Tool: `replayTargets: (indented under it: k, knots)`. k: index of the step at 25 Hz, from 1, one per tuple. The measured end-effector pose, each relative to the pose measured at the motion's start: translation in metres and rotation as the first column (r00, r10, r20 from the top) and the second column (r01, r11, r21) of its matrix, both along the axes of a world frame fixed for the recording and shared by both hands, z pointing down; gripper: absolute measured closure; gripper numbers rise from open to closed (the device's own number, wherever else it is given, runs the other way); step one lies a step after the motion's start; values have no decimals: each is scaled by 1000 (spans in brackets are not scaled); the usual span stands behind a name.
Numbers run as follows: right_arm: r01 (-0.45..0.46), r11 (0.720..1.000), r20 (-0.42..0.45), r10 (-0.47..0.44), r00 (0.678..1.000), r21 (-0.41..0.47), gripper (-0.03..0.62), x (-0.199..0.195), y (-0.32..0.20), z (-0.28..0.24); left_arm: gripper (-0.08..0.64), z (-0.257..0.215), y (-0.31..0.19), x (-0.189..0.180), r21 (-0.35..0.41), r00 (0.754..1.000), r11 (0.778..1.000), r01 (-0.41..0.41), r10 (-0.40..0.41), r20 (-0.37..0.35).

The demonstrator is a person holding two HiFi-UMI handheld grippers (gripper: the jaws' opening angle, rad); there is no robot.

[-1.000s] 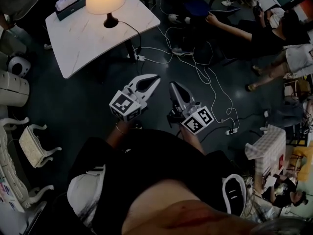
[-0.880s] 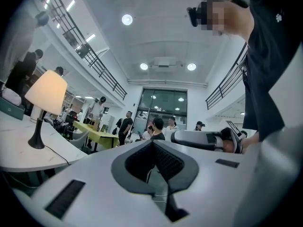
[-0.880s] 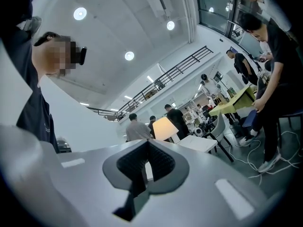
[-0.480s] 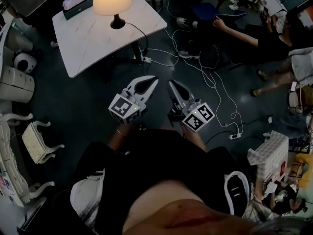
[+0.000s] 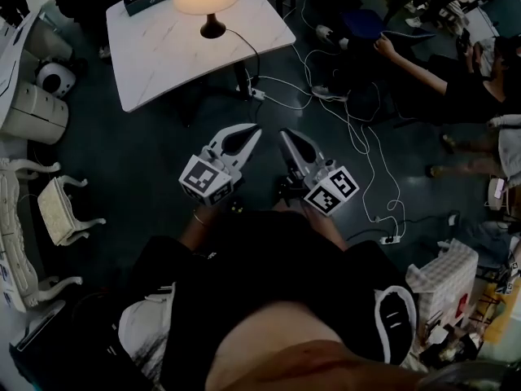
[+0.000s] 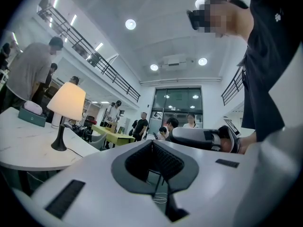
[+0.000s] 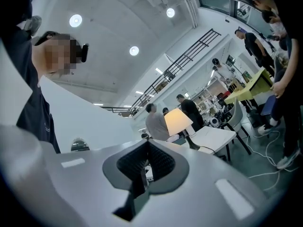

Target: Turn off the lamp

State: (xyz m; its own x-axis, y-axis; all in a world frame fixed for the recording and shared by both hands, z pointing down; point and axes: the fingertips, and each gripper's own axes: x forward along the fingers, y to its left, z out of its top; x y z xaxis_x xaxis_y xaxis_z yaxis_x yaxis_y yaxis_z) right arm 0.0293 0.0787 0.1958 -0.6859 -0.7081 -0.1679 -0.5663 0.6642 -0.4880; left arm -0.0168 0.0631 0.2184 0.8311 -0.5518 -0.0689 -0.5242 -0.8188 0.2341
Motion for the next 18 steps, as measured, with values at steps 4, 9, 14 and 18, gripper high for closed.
replayTargets:
  k: [4, 9, 14, 18]
  knots:
    - [41, 999, 13, -41, 999, 5, 592, 11, -7, -3, 552, -2, -5, 11, 12, 999, 999, 50, -51, 19]
    - [81, 997, 20, -81, 997, 14, 592, 25, -16, -5, 552, -9, -12, 26, -7, 996, 996, 90, -90, 18]
    - [96, 995, 22, -97, 995, 16, 592, 51, -25, -6, 552, -10, -20, 53, 2, 994, 995, 102, -102, 30]
    - [98, 995, 25, -99, 995, 18, 591, 77, -33, -5, 552, -10, -28, 79, 7, 994, 995, 102, -102, 32]
